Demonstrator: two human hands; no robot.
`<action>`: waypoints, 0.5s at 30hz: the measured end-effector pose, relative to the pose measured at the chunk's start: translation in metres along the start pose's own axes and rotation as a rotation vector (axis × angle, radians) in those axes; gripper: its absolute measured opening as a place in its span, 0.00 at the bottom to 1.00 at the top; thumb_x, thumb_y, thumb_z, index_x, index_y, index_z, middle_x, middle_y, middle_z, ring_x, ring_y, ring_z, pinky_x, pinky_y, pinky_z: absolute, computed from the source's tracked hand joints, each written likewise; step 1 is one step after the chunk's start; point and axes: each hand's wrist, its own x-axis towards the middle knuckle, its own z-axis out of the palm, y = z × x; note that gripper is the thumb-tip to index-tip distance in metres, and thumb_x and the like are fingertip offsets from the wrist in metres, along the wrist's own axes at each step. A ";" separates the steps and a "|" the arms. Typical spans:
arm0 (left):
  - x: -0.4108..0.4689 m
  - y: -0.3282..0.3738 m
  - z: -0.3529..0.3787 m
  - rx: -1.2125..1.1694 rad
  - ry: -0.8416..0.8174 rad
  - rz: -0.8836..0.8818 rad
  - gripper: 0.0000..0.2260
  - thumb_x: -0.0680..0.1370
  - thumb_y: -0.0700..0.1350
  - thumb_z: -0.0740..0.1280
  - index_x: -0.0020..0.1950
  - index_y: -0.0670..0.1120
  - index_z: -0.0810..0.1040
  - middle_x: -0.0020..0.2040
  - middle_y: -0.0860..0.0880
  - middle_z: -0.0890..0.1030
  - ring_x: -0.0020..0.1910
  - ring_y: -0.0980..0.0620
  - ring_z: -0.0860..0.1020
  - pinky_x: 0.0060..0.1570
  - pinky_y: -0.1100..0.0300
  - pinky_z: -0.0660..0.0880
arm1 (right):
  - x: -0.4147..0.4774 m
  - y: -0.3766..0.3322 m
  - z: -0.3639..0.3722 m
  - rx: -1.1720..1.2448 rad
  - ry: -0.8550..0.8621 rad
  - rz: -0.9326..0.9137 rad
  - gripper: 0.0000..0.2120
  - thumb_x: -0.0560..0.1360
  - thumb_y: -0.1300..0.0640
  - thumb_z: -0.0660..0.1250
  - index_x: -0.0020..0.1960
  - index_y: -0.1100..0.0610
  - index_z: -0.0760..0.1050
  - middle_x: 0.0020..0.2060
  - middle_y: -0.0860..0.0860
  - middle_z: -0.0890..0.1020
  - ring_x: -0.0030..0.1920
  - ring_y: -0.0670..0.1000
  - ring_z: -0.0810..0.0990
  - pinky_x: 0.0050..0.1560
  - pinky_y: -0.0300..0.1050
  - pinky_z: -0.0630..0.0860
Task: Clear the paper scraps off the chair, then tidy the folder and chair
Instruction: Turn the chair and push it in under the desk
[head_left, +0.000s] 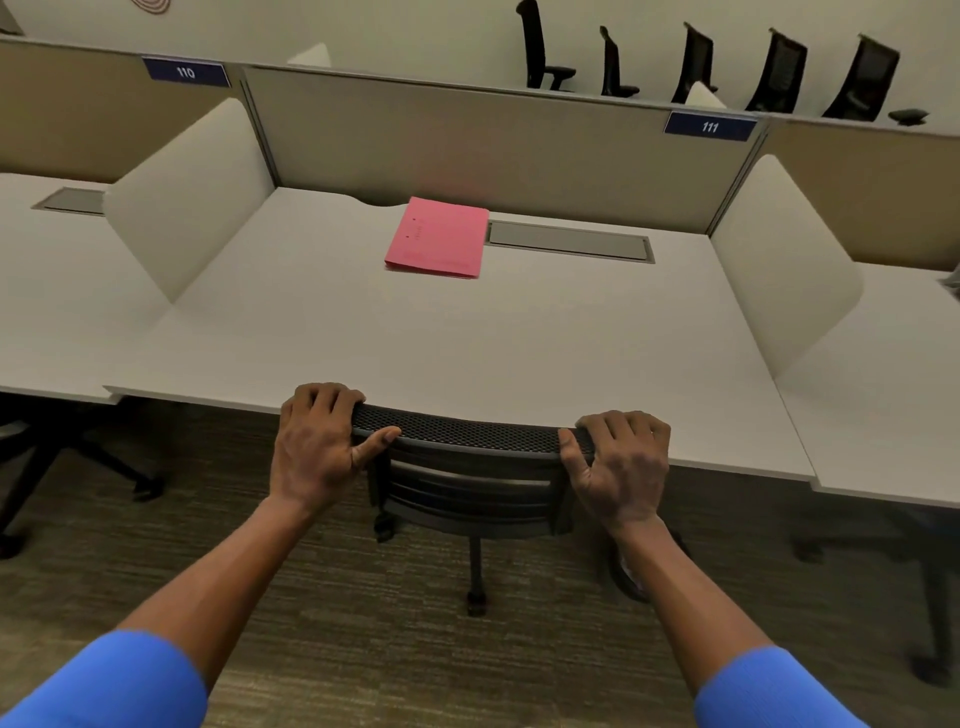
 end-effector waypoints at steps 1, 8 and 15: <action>0.000 0.000 0.000 -0.004 0.003 -0.002 0.36 0.80 0.75 0.50 0.60 0.47 0.79 0.57 0.47 0.79 0.60 0.43 0.74 0.53 0.46 0.73 | 0.000 0.000 -0.001 0.000 -0.012 0.000 0.25 0.83 0.36 0.57 0.47 0.52 0.83 0.42 0.51 0.85 0.46 0.56 0.80 0.53 0.54 0.70; -0.003 0.010 -0.006 -0.005 -0.005 -0.005 0.34 0.81 0.74 0.50 0.62 0.47 0.78 0.58 0.47 0.79 0.60 0.43 0.74 0.54 0.47 0.74 | -0.001 0.005 -0.004 -0.003 -0.082 0.005 0.28 0.83 0.34 0.53 0.49 0.52 0.83 0.43 0.52 0.85 0.47 0.56 0.79 0.53 0.54 0.69; -0.001 0.009 -0.016 0.136 -0.108 0.022 0.39 0.80 0.76 0.46 0.64 0.45 0.77 0.60 0.45 0.80 0.62 0.42 0.77 0.70 0.43 0.68 | 0.001 -0.003 -0.024 0.012 -0.244 0.072 0.29 0.81 0.30 0.53 0.52 0.50 0.82 0.48 0.49 0.85 0.52 0.53 0.80 0.58 0.55 0.69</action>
